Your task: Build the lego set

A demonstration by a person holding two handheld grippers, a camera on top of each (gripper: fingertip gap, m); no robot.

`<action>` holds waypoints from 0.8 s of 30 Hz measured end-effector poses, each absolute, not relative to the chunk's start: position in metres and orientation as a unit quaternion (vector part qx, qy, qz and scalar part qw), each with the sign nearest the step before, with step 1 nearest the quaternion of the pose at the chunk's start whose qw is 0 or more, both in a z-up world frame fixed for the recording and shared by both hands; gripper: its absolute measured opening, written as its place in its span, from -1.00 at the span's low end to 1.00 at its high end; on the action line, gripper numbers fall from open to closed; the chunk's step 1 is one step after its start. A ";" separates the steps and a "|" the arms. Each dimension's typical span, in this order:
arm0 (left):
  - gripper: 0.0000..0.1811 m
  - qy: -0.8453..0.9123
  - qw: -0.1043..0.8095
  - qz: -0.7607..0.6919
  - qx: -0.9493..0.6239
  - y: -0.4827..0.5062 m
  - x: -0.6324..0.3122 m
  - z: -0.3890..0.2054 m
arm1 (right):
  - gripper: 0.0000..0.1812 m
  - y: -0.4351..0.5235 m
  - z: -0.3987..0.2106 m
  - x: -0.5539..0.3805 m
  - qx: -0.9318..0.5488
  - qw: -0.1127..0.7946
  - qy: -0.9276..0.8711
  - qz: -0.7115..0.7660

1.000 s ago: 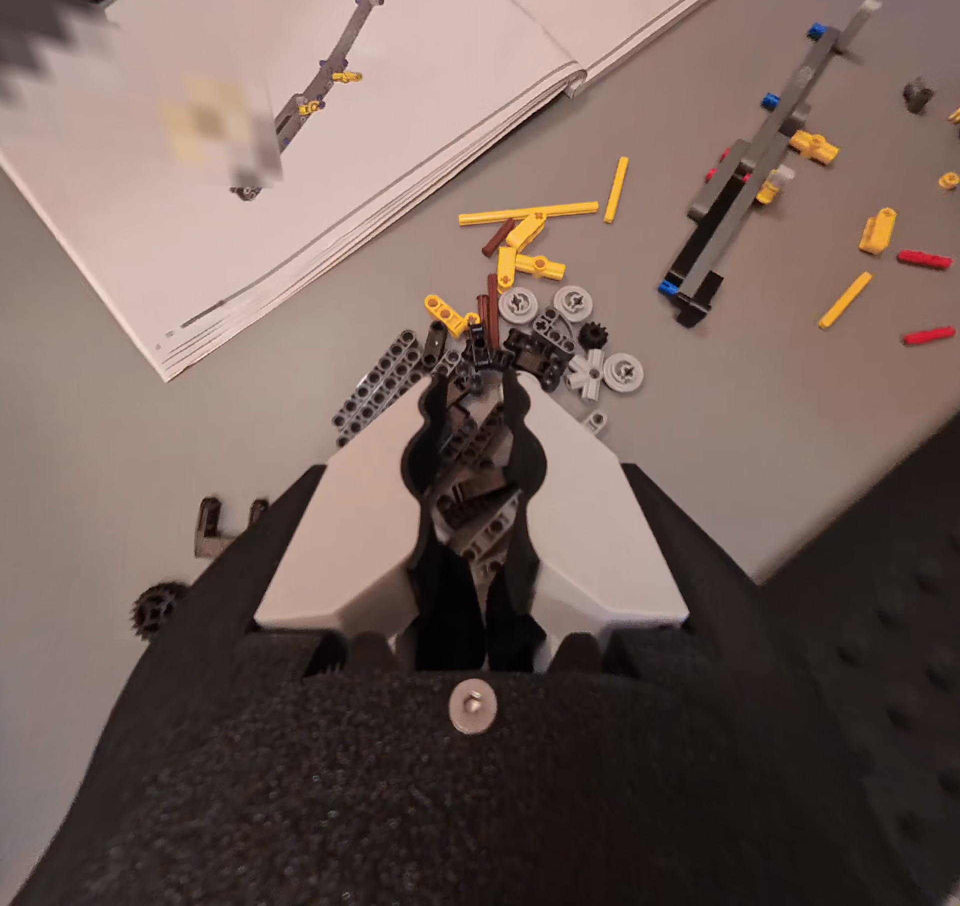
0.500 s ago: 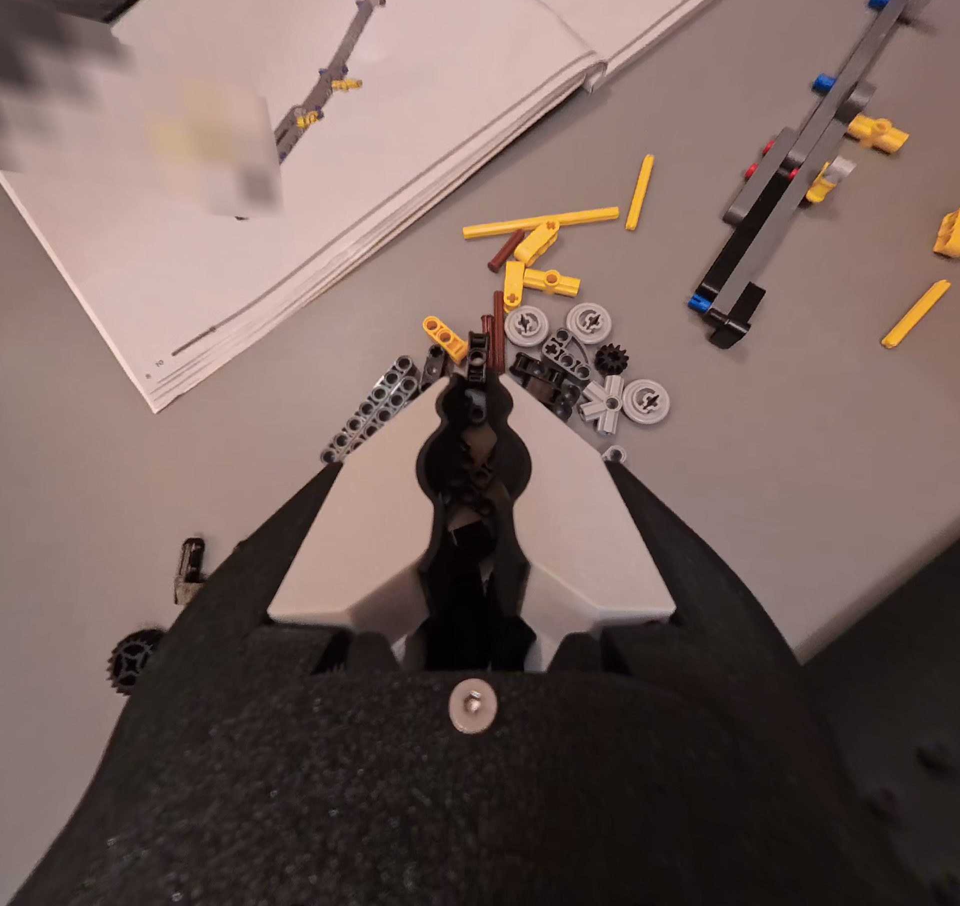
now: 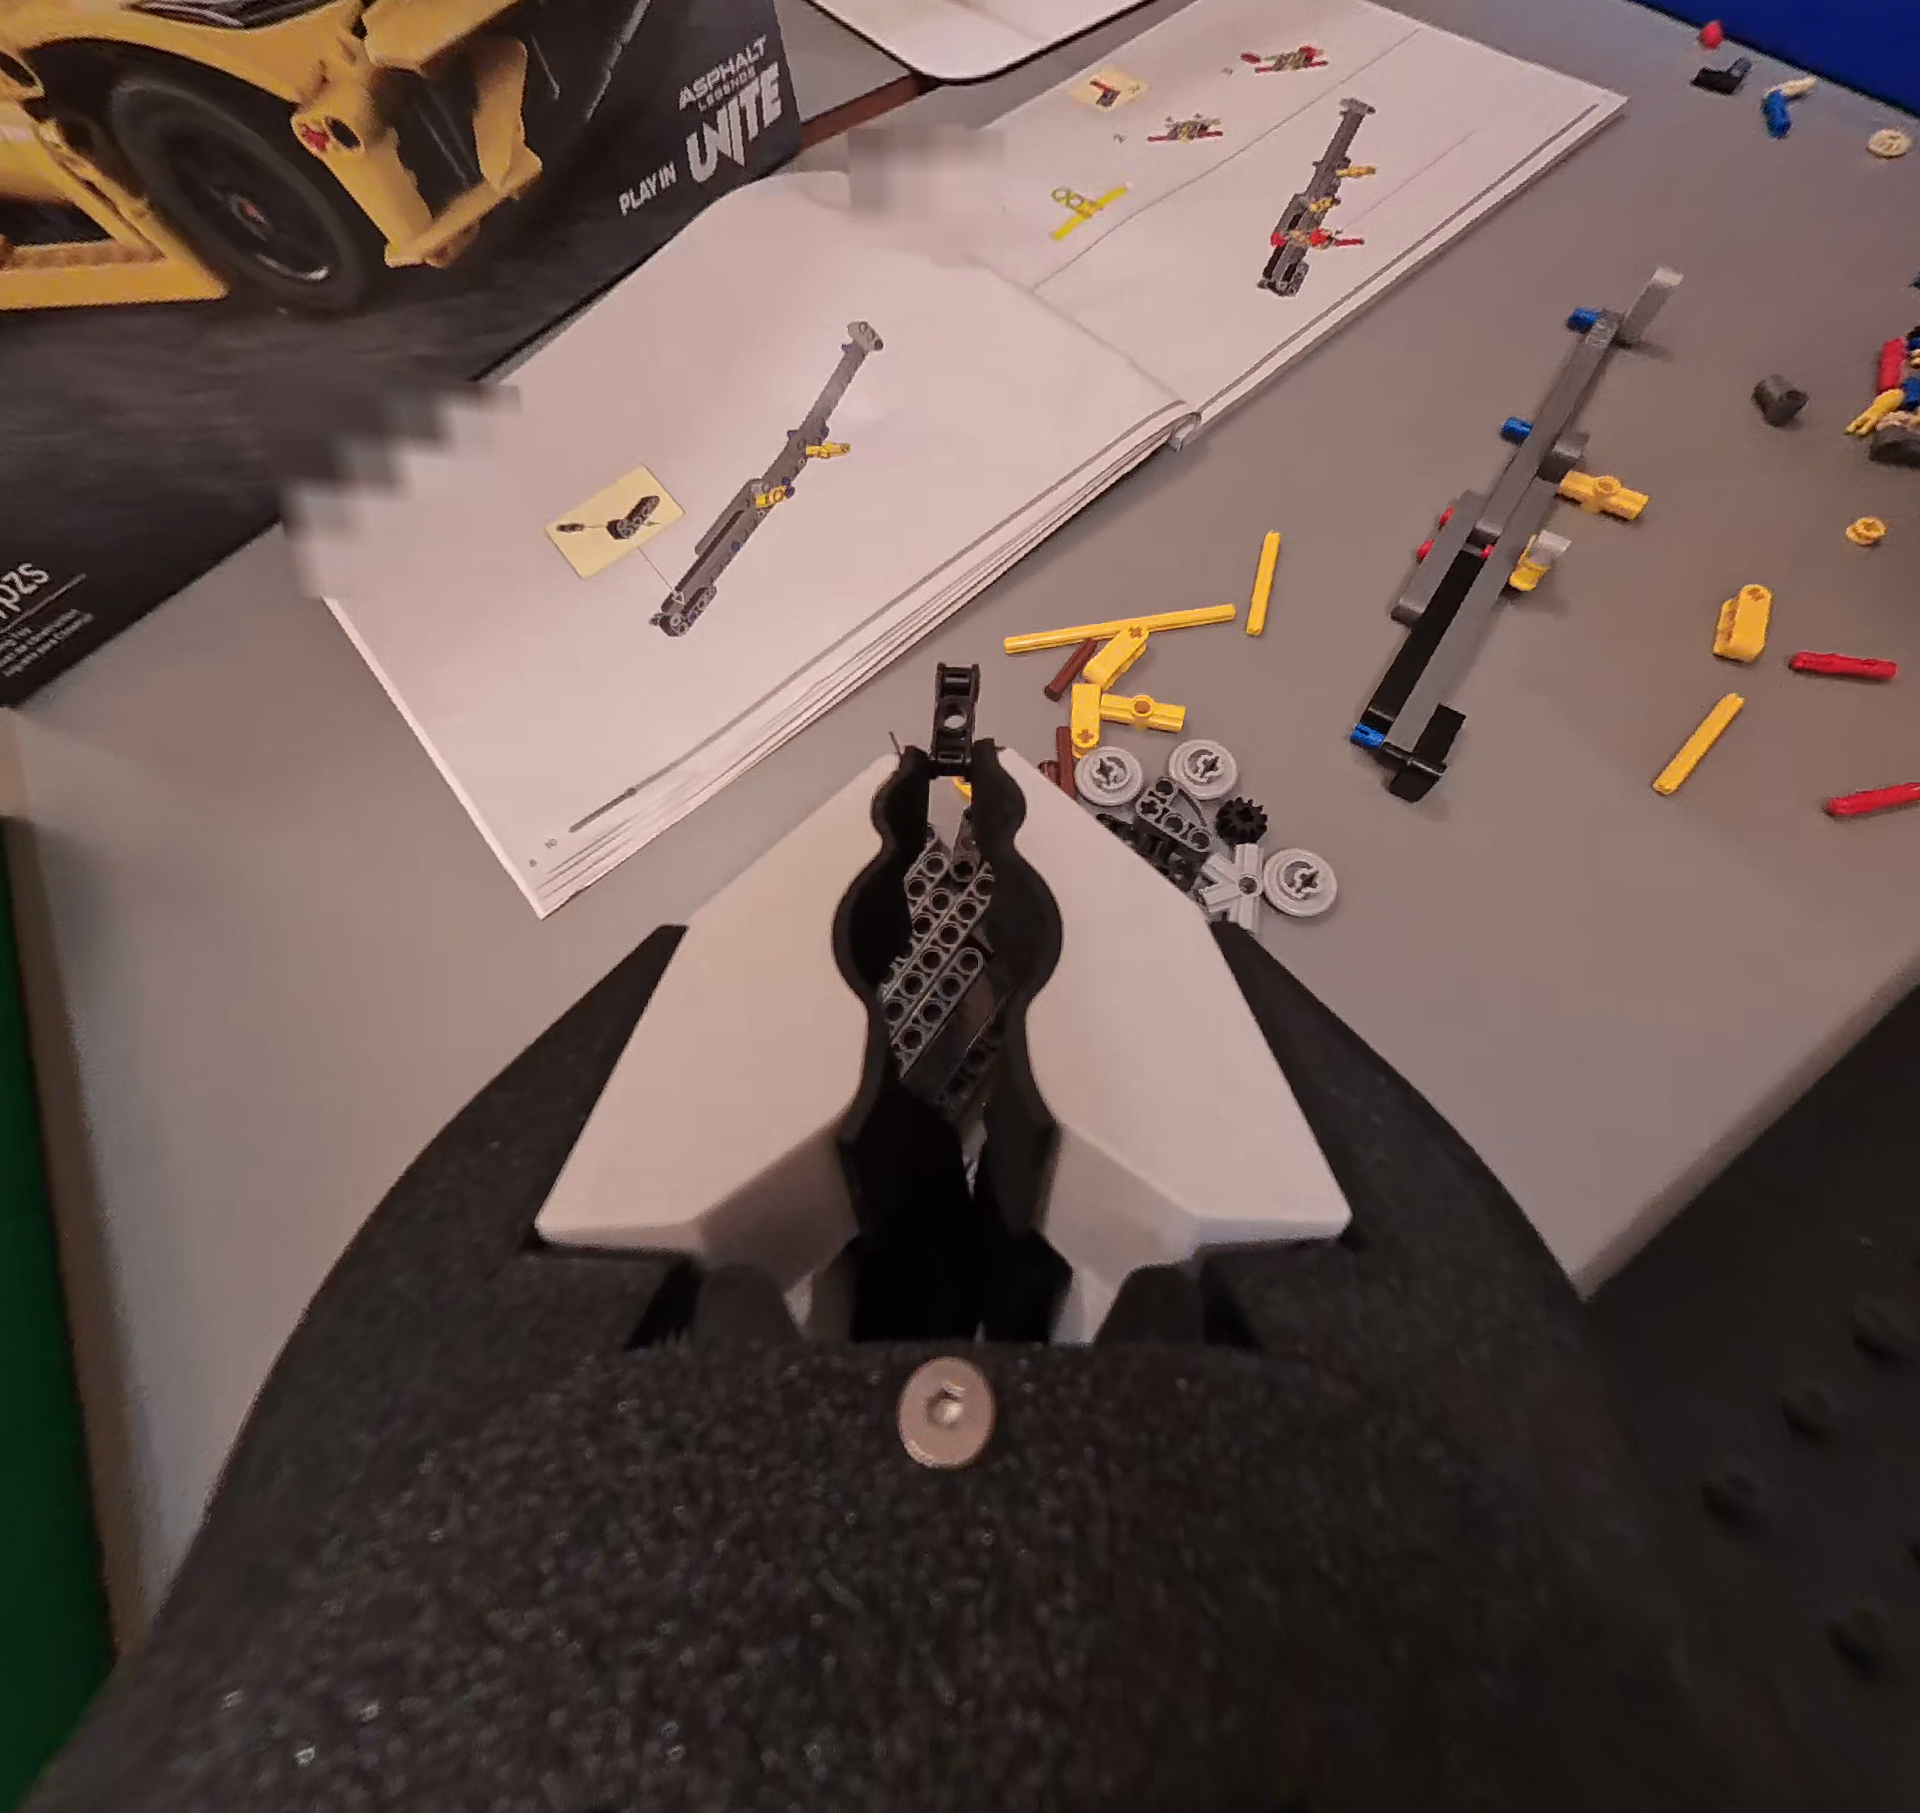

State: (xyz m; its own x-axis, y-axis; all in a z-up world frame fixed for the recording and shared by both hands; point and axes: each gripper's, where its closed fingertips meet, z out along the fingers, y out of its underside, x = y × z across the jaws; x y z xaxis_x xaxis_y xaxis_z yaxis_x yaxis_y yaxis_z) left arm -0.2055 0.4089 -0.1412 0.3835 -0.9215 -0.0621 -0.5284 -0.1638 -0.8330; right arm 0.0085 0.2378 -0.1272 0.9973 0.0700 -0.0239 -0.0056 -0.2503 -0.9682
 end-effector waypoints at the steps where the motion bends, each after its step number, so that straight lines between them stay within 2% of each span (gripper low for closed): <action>1: -0.93 0.504 0.408 -0.241 -0.723 0.406 -0.205 -0.140 | -0.77 0.238 -0.127 0.008 -0.790 0.611 -0.021 0.031; 9: -0.93 0.535 0.401 -0.290 -0.685 0.367 -0.190 -0.124 | -0.77 0.237 -0.126 0.006 -0.788 0.614 -0.028 0.029; 18: -0.93 0.406 0.322 -0.542 -0.661 0.334 -0.191 -0.076 | -0.78 0.236 -0.126 0.003 -0.787 0.616 -0.040 0.017; 20: -0.93 0.434 0.316 -0.518 -0.666 0.326 -0.192 -0.088 | -0.78 0.236 -0.126 0.003 -0.787 0.615 -0.041 0.015; 24: -0.93 0.562 0.272 -0.387 -0.678 0.288 -0.179 -0.147 | -0.78 0.236 -0.127 0.002 -0.789 0.612 -0.044 0.011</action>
